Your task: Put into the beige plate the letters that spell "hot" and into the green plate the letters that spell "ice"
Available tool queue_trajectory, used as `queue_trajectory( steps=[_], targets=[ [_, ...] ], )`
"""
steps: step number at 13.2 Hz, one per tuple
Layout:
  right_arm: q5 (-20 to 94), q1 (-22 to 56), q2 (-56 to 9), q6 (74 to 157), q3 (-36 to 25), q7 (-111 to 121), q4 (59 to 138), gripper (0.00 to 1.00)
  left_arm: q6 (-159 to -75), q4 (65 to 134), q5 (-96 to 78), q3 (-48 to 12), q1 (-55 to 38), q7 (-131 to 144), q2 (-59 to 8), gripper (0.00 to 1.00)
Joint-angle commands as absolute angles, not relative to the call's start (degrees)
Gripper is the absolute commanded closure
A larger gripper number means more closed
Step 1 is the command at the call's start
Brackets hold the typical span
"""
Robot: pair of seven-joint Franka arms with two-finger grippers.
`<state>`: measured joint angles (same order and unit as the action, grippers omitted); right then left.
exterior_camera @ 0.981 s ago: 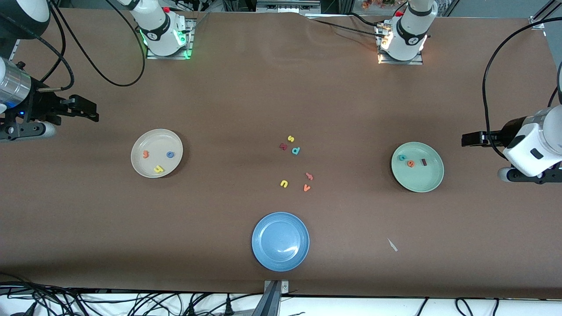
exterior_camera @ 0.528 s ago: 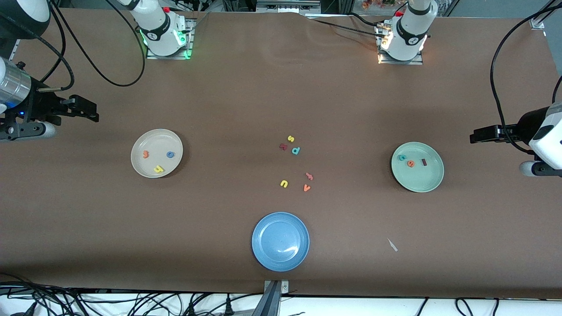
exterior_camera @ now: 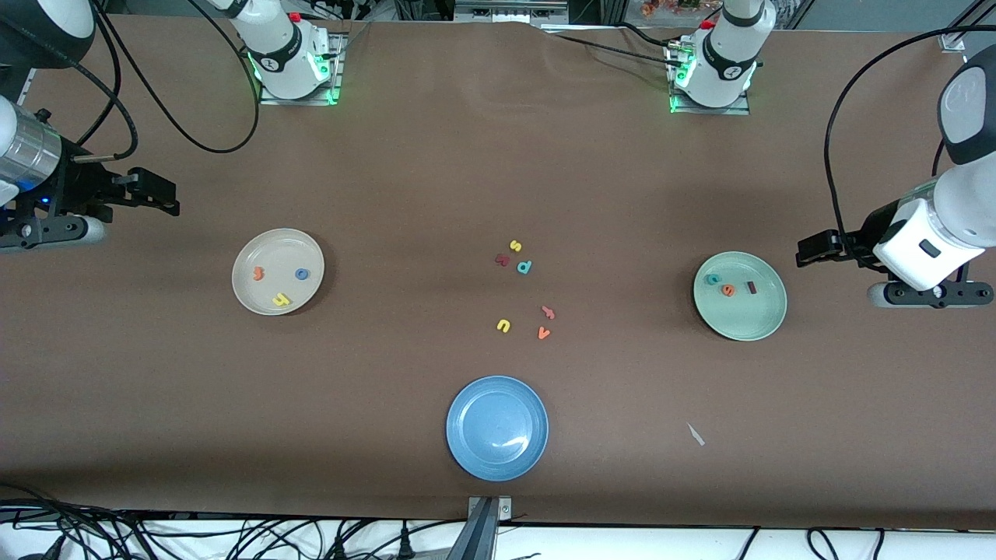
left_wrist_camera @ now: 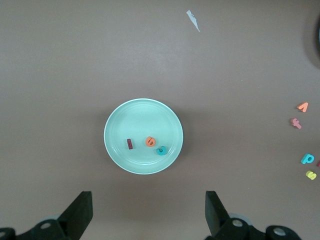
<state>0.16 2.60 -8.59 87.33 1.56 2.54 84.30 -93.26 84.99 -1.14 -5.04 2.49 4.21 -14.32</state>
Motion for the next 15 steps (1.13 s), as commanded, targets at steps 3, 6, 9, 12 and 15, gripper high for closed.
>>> queue_trajectory(
  steps=[3,6,9,12,15],
  targets=[
    [-0.1,2.6,-9.2,86.9,1.6,2.6,83.1,0.0,-94.7,87.5,0.1,-4.2,2.2,3.3,-12.1,0.0],
    [-0.1,2.9,-9.2,86.9,1.7,2.9,83.1,0.0,-94.7,87.5,0.1,-4.2,2.1,3.3,-12.1,0.0],
    [-0.1,3.6,-9.2,86.7,1.7,2.5,83.1,0.0,-94.7,87.5,0.1,-4.1,2.1,3.3,-12.1,0.0],
    [-0.2,4.0,-9.2,86.5,1.8,2.5,83.1,0.0,-94.7,87.5,0.1,-4.2,2.3,3.3,-12.4,0.0],
    [-0.1,3.8,-9.1,86.3,1.6,3.3,83.1,0.0,-94.7,87.5,0.1,-4.2,2.2,3.3,-12.4,0.0]
  ],
)
